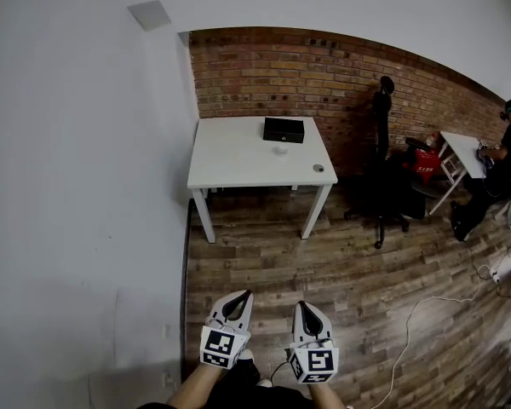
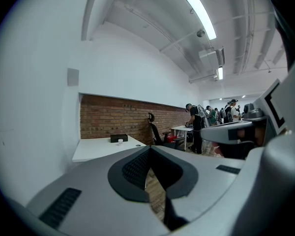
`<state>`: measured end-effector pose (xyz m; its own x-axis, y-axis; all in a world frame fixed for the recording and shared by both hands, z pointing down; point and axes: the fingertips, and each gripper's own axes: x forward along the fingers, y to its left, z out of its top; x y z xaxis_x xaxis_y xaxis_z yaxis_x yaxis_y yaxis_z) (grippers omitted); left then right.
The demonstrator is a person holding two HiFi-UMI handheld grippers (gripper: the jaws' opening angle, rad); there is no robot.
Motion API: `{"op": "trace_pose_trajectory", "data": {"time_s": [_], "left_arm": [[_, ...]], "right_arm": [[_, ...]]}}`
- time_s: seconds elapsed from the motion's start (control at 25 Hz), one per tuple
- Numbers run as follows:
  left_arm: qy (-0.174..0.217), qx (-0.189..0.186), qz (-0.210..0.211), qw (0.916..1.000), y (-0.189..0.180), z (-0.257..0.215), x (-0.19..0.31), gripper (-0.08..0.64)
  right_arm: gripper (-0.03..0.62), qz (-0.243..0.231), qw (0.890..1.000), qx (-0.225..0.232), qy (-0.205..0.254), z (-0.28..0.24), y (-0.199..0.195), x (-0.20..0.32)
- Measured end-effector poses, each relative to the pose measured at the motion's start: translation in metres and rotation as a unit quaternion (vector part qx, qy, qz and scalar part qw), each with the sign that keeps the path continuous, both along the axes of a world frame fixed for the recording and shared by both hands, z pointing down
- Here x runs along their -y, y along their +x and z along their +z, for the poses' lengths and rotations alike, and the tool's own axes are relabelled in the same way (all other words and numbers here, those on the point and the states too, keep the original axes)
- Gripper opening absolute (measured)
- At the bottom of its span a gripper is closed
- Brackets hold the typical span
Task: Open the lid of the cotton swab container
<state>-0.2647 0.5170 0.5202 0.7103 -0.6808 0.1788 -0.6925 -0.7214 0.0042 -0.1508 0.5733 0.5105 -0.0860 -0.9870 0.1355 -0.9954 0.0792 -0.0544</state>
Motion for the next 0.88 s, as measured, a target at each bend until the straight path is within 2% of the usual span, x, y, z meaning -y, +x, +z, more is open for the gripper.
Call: {"op": "trace_pose_trajectory", "data": {"time_s": [0.48,0.88], "left_arm": [[-0.001,-0.001,0.033,0.9995,-0.008,-0.001,0.053,0.011],[-0.023,0.004,0.051,0.9984,-0.003,0.011,0.071,0.009]], "right_arm": [[0.018,0.014,1.000,-0.004,-0.008,0.002,-0.014,0.052],[0.018,0.027,1.000,-0.002,-0.016,0.005,-0.013,0.071]]}}
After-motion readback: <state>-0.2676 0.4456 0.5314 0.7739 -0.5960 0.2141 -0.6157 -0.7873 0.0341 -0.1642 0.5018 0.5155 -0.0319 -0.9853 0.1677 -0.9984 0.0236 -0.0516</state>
